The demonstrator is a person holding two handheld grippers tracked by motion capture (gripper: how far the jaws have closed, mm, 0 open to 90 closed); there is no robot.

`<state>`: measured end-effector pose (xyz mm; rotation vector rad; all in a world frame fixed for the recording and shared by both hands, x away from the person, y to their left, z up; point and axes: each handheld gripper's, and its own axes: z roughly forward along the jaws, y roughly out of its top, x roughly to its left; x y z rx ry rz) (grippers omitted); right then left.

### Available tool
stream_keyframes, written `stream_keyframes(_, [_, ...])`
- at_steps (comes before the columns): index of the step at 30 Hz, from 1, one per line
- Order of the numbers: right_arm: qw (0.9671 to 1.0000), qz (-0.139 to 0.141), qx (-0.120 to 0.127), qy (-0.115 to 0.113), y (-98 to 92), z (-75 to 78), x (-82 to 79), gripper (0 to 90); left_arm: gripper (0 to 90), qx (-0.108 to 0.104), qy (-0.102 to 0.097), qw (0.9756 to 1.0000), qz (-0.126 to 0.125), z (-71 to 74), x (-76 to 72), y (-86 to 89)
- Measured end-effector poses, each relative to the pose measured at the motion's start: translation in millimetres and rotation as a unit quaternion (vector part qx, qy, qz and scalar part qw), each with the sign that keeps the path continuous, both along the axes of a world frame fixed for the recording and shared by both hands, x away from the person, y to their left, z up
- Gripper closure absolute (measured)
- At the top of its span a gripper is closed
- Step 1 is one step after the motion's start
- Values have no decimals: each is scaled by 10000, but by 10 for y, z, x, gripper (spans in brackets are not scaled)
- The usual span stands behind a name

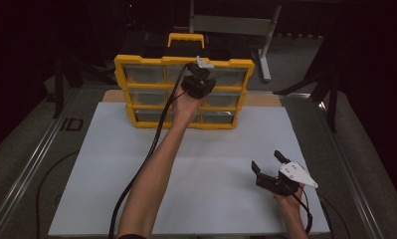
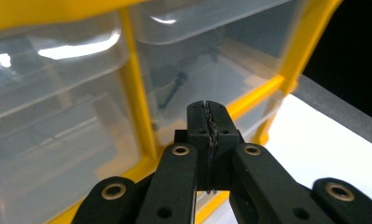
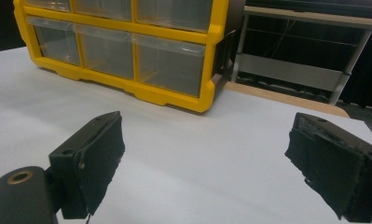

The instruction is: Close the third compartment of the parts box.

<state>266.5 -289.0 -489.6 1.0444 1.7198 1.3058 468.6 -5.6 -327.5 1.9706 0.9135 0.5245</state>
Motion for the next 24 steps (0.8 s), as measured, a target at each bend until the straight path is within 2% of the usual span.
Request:
stream_keyframes(4, [10000,5,-8,1,-1,-1,2,103,868,1,-18,9999,-122,-13,-41,36])
stream_keyframes(7, [10000,8,-10,6,4,-1,-2,103,811,-33,-30,9998,-172,-19,-62,64])
stream_keyframes(8, [10000,13,-15,2,6,-1,-2,103,811,-127,-32,9996,-250,-23,-85,103])
stream_keyframes(10, [10000,17,-17,2,4,-3,-1,103,713,-217,34,9991,-350,-22,-102,147])
stream_keyframes(12, [10000,5,-15,14,5,-5,-2,103,647,-236,3,9990,-371,-17,-131,182])
stream_keyframes(14, [10000,9,-25,20,4,-9,0,103,538,-373,-4,9985,-397,-6,-167,219])
stream_keyframes(17, [10000,1,-19,19,5,-12,7,103,446,-493,60,9978,-434,8,-210,279])
stream_keyframes(20, [10000,20,-42,16,10,-13,8,103,402,-516,78,9972,-543,6,-263,331])
stream_keyframes(22, [10000,9,-32,25,17,-11,2,103,368,-604,118,9963,-593,-13,-303,368])
stream_keyframes(23, [10000,10,-38,31,16,-10,2,103,340,-633,98,9962,-594,-26,-327,382])
stream_keyframes(24, [10000,11,-42,29,16,-11,4,103,303,-566,42,9967,-584,-37,-353,396])
